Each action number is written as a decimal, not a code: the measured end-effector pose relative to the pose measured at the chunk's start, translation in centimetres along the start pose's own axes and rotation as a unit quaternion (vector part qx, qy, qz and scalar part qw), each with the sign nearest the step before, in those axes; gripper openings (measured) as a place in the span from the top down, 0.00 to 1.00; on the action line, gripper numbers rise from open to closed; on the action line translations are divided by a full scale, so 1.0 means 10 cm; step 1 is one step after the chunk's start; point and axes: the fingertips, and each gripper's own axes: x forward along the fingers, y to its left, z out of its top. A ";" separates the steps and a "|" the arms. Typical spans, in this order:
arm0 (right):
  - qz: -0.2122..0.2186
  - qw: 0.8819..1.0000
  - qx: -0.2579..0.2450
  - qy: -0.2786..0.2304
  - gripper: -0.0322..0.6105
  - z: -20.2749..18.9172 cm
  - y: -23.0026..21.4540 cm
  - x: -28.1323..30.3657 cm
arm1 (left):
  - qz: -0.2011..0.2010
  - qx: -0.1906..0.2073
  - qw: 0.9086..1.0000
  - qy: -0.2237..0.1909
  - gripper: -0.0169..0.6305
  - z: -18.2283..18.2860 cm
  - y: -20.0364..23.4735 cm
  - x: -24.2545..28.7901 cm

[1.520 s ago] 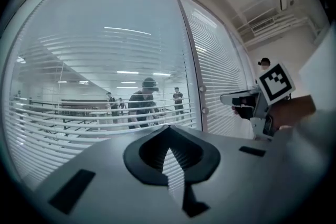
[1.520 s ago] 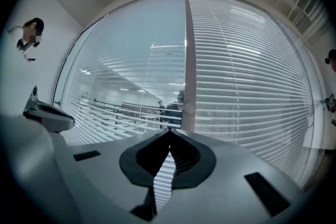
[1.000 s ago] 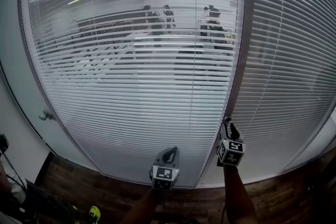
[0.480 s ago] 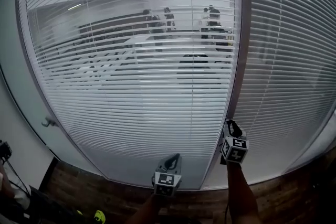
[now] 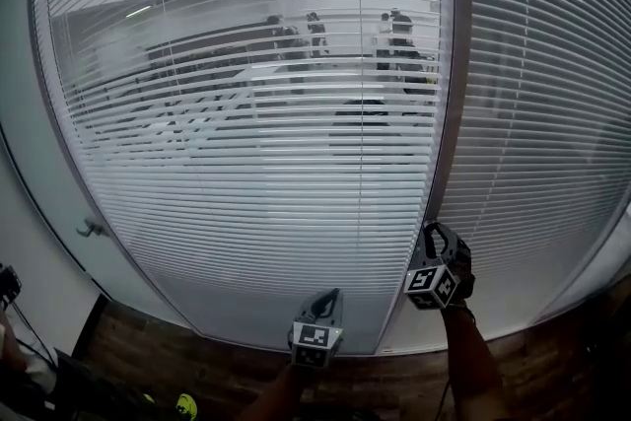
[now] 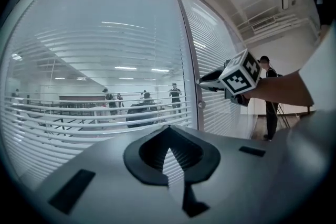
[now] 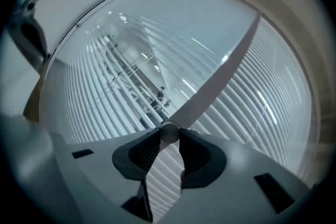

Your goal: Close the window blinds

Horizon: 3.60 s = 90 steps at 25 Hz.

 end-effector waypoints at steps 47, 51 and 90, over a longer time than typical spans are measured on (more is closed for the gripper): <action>0.026 0.989 -0.143 0.013 0.76 0.00 0.10 0.03 | 0.018 -0.006 1.000 -0.004 0.97 0.02 0.04 -0.13; 0.039 0.964 -0.263 0.009 0.76 -0.03 0.19 -0.03 | 0.010 -0.006 1.000 -0.002 0.97 -0.01 -0.04 -0.16; 0.052 0.956 0.289 -0.023 0.76 -0.07 -0.07 0.04 | -0.005 -0.011 1.000 0.012 0.97 -0.11 -0.15 -0.07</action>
